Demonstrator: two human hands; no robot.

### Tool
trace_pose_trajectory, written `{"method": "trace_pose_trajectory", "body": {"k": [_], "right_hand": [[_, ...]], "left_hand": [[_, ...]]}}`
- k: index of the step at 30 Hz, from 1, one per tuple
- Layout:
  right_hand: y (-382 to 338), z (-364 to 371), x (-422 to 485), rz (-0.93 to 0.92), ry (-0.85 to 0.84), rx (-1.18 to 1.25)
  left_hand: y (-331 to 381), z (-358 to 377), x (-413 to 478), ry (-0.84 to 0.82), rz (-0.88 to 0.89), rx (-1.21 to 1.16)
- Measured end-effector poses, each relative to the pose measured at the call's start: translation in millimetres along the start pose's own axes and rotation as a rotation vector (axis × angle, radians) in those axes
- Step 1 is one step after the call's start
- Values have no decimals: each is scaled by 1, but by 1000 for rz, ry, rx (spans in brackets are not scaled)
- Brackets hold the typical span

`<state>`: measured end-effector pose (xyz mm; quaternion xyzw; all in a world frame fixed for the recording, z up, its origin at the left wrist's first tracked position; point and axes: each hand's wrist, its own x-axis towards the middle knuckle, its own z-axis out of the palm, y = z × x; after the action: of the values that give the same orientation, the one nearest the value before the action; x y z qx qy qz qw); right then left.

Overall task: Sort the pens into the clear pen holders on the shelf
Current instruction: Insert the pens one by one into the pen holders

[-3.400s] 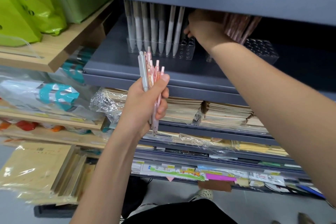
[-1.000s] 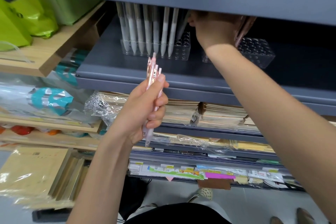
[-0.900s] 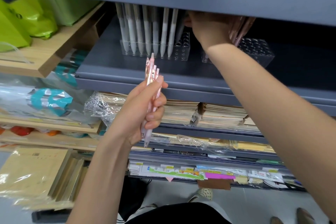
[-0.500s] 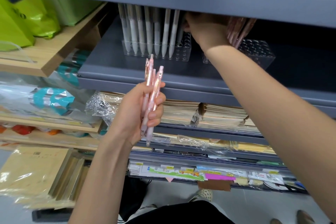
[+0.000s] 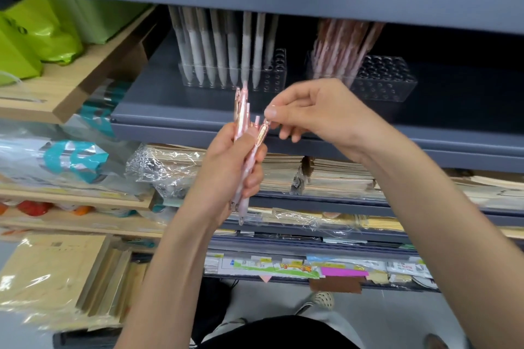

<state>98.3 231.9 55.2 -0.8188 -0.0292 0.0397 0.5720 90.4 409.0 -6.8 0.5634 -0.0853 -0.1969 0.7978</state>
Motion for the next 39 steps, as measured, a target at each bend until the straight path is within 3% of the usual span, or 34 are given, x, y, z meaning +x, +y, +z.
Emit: {"method": "trace_pose_trajectory", "body": {"k": [3, 8, 13, 15, 21, 23, 26, 29, 33, 37, 39], "right_hand": [[6, -9, -9, -20, 88, 196], [16, -27, -27, -87, 391, 408], [31, -25, -45, -31, 333, 378], [33, -32, -49, -55, 390, 374], [37, -86, -42, -289, 959, 474], [42, -102, -36, -349, 1072, 444], [49, -120, -22, -426, 1059, 410], [50, -131, -2, -392, 1008, 448], [50, -132, 20, -275, 979, 91], [47, -136, 39, -292, 939, -113], [47, -141, 51, -285, 841, -217]], "left_hand": [[-3, 7, 1, -15, -7, 22], [-12, 17, 3, -76, -42, 61], [-16, 35, 7, -78, -25, 125], [-16, 42, 9, -57, -28, 116], [-15, 49, 12, -23, -50, 18], [-15, 49, 14, -19, -54, -11], [-15, 47, 16, -40, -66, -54], [-15, 46, 17, -53, -68, -39], [-15, 46, 17, -31, -59, -26], [-15, 44, 17, -23, -24, -3], [-16, 44, 16, -18, -8, 12]]}}
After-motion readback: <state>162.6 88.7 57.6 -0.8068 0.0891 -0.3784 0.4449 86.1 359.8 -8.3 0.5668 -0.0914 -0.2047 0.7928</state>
